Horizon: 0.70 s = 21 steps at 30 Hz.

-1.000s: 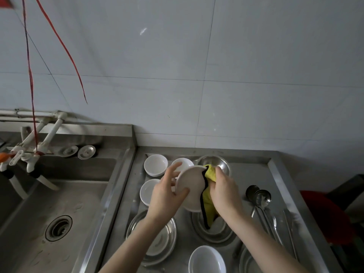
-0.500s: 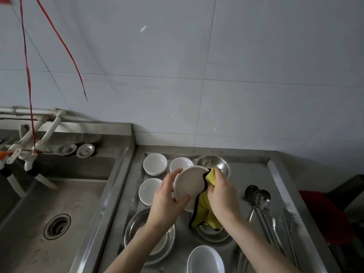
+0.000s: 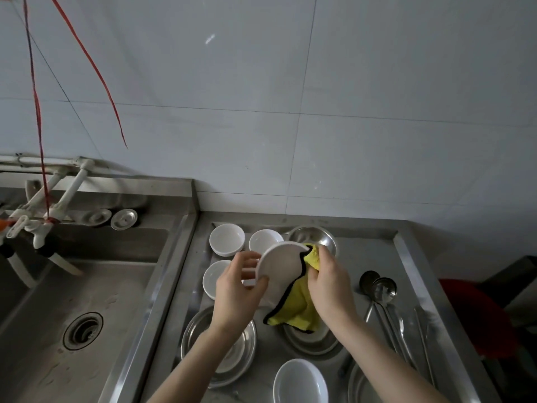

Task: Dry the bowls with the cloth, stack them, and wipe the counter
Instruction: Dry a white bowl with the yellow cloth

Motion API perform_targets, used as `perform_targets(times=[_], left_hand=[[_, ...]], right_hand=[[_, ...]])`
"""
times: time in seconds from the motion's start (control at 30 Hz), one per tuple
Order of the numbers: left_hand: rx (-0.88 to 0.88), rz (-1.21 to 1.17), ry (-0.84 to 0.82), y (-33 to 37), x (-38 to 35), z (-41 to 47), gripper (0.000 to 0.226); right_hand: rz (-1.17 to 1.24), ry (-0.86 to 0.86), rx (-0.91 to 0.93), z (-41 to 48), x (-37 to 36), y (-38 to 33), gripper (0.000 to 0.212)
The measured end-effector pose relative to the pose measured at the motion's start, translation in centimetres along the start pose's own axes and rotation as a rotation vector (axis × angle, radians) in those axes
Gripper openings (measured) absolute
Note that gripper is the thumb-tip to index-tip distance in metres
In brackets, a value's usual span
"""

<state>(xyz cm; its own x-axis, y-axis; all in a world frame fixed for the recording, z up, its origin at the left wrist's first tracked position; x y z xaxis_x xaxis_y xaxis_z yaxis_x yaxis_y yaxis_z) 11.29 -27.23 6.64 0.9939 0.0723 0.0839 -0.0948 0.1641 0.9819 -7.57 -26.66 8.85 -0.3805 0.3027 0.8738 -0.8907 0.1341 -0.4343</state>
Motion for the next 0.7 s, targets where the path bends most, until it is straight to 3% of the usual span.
perform_targets(times=[0.07,0.23,0.43,0.5,0.57,0.7], left_hand=[[-0.029,0.057,0.002,0.2,-0.1,0.3,0.028],[-0.217,0.346,-0.248,1.0,-2.1,1.4,0.024],[-0.077,0.171,-0.092,0.8,-1.9,1.3,0.050],[-0.053,0.147,-0.044,0.4,-1.7,0.9,0.047],[-0.095,0.189,-0.052,0.4,-1.9,0.9,0.039],[-0.314,0.356,-0.235,1.8,-3.5,1.1,0.026]], right_hand=[[-0.047,-0.019,0.078,0.0,0.1,-0.2,0.036],[-0.274,-0.059,0.339,-0.5,-0.6,-1.5,0.042],[0.055,0.013,-0.069,-0.8,-0.7,1.2,0.033],[0.054,0.025,-0.090,-0.5,-0.1,1.5,0.036],[-0.015,0.045,0.036,-0.3,0.6,0.7,0.039],[-0.158,-0.057,0.275,-0.6,-0.2,-0.6,0.042]])
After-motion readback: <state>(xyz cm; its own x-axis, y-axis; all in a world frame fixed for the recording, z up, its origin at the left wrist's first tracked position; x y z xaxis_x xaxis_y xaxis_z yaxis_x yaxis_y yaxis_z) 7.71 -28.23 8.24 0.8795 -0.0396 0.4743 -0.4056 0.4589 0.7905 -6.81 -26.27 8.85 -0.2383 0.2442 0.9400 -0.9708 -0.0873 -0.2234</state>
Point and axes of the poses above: each hand's wrist, its own z-axis towards the middle knuckle, its own x-axis out of the back of the hand, y = z × x, the point moved 6 cm from there along z, towards the middle knuckle, and after that the axes turned 12 degrees about -z, right-handed, at the moved point
